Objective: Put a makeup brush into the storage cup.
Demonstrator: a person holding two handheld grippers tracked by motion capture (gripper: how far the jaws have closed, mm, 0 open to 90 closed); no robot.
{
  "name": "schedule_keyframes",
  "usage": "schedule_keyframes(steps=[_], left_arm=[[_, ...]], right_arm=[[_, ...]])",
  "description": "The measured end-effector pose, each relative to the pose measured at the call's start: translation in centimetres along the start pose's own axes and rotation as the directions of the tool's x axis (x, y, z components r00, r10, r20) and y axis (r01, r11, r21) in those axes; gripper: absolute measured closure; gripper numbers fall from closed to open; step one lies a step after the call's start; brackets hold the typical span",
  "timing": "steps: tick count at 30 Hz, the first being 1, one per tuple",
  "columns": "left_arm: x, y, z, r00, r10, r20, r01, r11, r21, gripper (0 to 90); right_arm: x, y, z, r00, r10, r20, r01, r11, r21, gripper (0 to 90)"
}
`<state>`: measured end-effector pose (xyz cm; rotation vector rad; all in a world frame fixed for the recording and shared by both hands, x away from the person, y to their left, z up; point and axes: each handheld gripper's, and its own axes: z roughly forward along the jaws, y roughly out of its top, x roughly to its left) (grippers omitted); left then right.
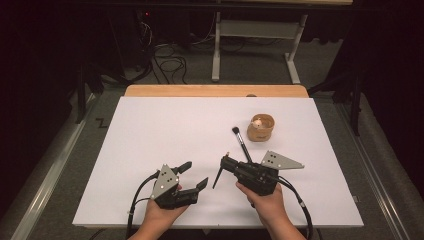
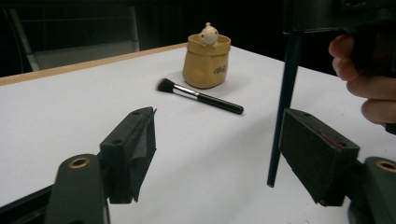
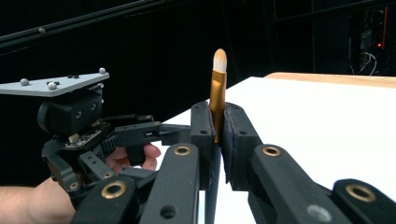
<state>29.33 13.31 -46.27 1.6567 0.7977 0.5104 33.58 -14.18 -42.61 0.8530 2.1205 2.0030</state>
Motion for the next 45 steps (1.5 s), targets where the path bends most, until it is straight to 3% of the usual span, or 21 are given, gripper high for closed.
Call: schedule_keyframes(steps=[6, 8, 11, 14, 22, 31, 37, 45], left_arm=[[0.8, -0.5, -0.2, 0.9996, -0.016, -0.022, 0.017, 0.9995, 0.027, 18.6], [0.9, -0.6, -0.3, 0.9992, -0.026, -0.031, 0.026, 0.9995, 0.016, 15.6], [1.2, -0.6, -0.4, 0.9988, -0.014, -0.047, 0.014, 0.9997, 0.017, 12.7], [1.8, -0.6, -0.6, 0.9984, -0.037, -0.043, 0.038, 0.9988, 0.029, 9.7], [3.4, -0.6, -1.2, 0.9938, -0.042, -0.103, 0.045, 0.9985, 0.031, 2.6], [4.7, -0.4, -1.9, 0.9884, -0.072, -0.133, 0.075, 0.9970, 0.019, 0.4], [5.3, -0.3, -2.2, 0.9837, -0.066, -0.167, 0.068, 0.9976, 0.010, 0.2], [5.7, -0.4, -2.4, 0.9815, -0.059, -0.182, 0.062, 0.9980, 0.013, 0.1]], right_arm=[[-0.3, -0.1, -0.2, 0.9999, -0.003, 0.010, 0.003, 1.000, 0.007, 85.2], [-0.4, -0.1, -0.3, 0.9998, -0.006, 0.020, 0.006, 1.000, 0.013, 85.2], [-0.6, -0.2, -0.5, 0.9995, -0.008, 0.030, 0.007, 1.000, 0.017, 85.2], [-0.6, -0.2, -0.6, 0.9991, -0.014, 0.041, 0.013, 1.000, 0.020, 85.2], [-0.7, 0.1, -1.2, 0.9983, -0.029, 0.051, 0.028, 1.000, 0.010, 85.2], [-1.5, 0.6, -2.6, 0.9955, -0.035, 0.088, 0.037, 0.999, -0.018, 85.3], [-2.2, 1.1, -3.7, 0.9908, -0.046, 0.128, 0.050, 0.998, -0.031, 85.3], [-2.9, 1.5, -4.7, 0.9832, -0.056, 0.174, 0.064, 0.997, -0.043, 85.3]])
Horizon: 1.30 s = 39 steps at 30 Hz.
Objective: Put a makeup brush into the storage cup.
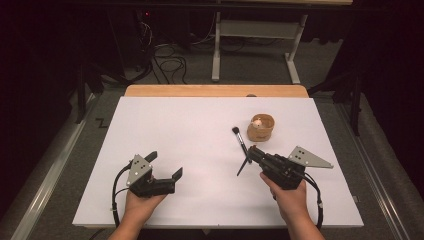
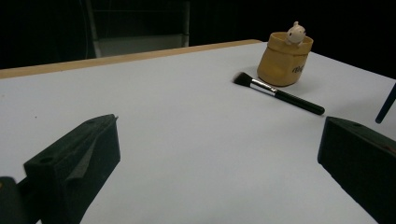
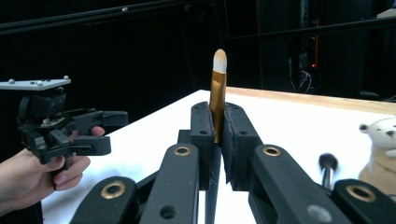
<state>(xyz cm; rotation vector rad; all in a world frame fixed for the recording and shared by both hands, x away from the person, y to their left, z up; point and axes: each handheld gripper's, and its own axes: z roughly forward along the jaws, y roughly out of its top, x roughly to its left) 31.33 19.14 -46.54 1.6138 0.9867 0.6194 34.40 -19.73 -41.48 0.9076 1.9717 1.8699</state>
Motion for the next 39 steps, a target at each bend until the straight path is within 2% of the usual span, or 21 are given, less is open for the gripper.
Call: schedule_keyframes(steps=[21, 24, 27, 39], left_arm=[[0.4, 0.1, -0.2, 1.0000, 0.001, -0.003, -0.001, 1.0000, -0.007, 0.2], [0.4, 0.1, -0.2, 1.0000, 0.001, -0.002, -0.001, 1.0000, -0.009, 0.2], [0.5, 0.1, -0.3, 1.0000, 0.001, -0.002, -0.001, 1.0000, -0.008, 0.2], [0.4, 0.1, -0.2, 0.9999, 0.013, 0.005, -0.013, 0.9999, -0.005, 0.5]], right_arm=[[-2.4, 0.3, -1.8, 0.9951, -0.005, 0.099, 0.008, 1.000, -0.025, 85.3], [-2.8, 0.3, -2.0, 0.9928, -0.013, 0.119, 0.017, 0.999, -0.030, 85.3], [-3.2, 0.3, -2.3, 0.9908, -0.003, 0.136, 0.007, 1.000, -0.027, 85.3], [-4.5, 0.2, -3.3, 0.9760, -0.017, 0.217, 0.023, 0.999, -0.026, 85.3]])
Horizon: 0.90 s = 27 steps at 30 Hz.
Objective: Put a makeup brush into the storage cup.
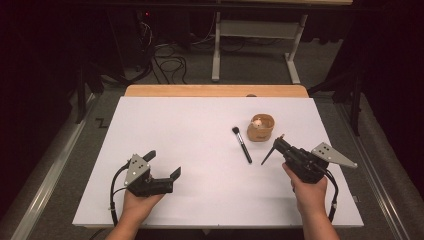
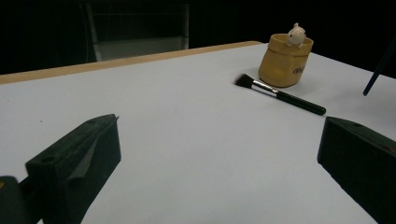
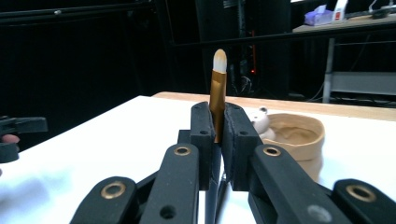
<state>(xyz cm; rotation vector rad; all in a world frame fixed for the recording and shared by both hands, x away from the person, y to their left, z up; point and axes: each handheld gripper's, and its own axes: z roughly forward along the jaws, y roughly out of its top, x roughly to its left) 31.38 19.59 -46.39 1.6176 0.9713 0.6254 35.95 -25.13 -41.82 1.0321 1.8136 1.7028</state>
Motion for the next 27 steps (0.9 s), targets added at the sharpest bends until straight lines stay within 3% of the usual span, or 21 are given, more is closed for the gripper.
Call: schedule_keyframes(steps=[9, 18, 27], left_arm=[[0.0, 0.0, 0.0, 1.0000, 0.007, 0.003, -0.007, 1.0000, 0.000, 0.7], [-0.1, 0.0, 0.0, 0.9999, -0.001, 0.013, 0.001, 1.0000, -0.002, 0.8], [0.0, 0.1, -0.1, 0.9999, -0.008, 0.014, 0.008, 0.9999, -0.008, 0.9]], right_arm=[[-1.3, 0.1, -0.9, 0.9987, 0.011, 0.050, -0.009, 1.000, -0.024, 85.2], [-1.7, 0.2, -1.3, 0.9932, -0.030, 0.113, 0.034, 0.999, -0.033, 85.3], [-1.8, 0.4, -0.3, 0.9920, -0.032, 0.122, 0.036, 0.999, -0.035, 85.4]])
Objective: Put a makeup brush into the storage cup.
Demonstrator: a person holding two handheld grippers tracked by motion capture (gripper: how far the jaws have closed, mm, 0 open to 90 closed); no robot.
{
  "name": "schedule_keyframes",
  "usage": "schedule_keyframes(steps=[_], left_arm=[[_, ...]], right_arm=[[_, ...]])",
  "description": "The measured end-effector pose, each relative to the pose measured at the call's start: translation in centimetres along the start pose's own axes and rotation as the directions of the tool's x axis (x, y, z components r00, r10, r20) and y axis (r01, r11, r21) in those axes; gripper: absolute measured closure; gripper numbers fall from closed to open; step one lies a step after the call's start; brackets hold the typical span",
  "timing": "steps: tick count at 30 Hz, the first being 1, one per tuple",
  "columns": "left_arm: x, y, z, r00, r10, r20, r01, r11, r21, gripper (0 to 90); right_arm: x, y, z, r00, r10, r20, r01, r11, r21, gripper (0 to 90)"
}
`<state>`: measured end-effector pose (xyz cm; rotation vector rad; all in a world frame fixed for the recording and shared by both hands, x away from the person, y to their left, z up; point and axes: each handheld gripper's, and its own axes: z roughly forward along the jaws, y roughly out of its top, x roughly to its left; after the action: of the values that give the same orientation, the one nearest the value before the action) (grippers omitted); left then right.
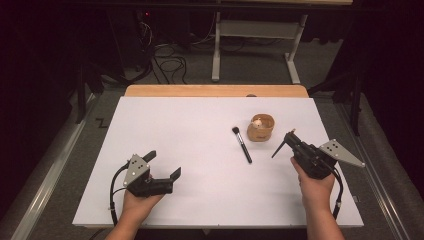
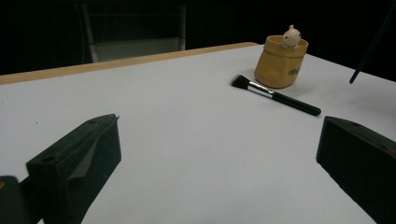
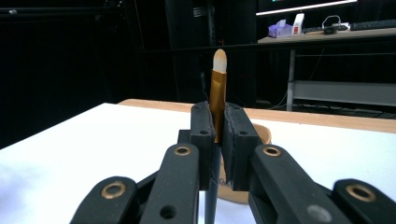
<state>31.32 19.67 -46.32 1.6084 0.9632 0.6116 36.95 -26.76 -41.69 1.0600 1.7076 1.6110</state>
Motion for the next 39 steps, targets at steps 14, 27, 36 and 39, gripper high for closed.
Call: schedule_keyframes(steps=[14, 27, 36, 39], left_arm=[[0.0, 0.0, -0.1, 0.9999, 0.005, 0.015, -0.005, 1.0000, -0.005, 0.9], [-0.2, 0.0, -0.2, 0.9997, 0.015, 0.019, -0.015, 0.9999, -0.007, 1.1], [-0.3, 0.0, -0.2, 0.9996, 0.016, 0.021, -0.016, 0.9998, -0.012, 1.1], [-0.3, 0.0, -0.3, 0.9997, 0.014, 0.019, -0.014, 0.9998, -0.014, 1.1]], right_arm=[[-0.7, 3.2, 3.0, 0.9979, -0.026, 0.059, 0.026, 1.000, 0.000, 85.4], [-0.9, 5.0, 5.6, 0.9964, -0.022, 0.082, 0.022, 1.000, -0.008, 85.4], [-1.3, 5.8, 7.0, 0.9951, -0.016, 0.097, 0.017, 1.000, -0.013, 85.4], [-1.5, 6.1, 7.3, 0.9949, -0.014, 0.100, 0.015, 1.000, -0.015, 85.4]])
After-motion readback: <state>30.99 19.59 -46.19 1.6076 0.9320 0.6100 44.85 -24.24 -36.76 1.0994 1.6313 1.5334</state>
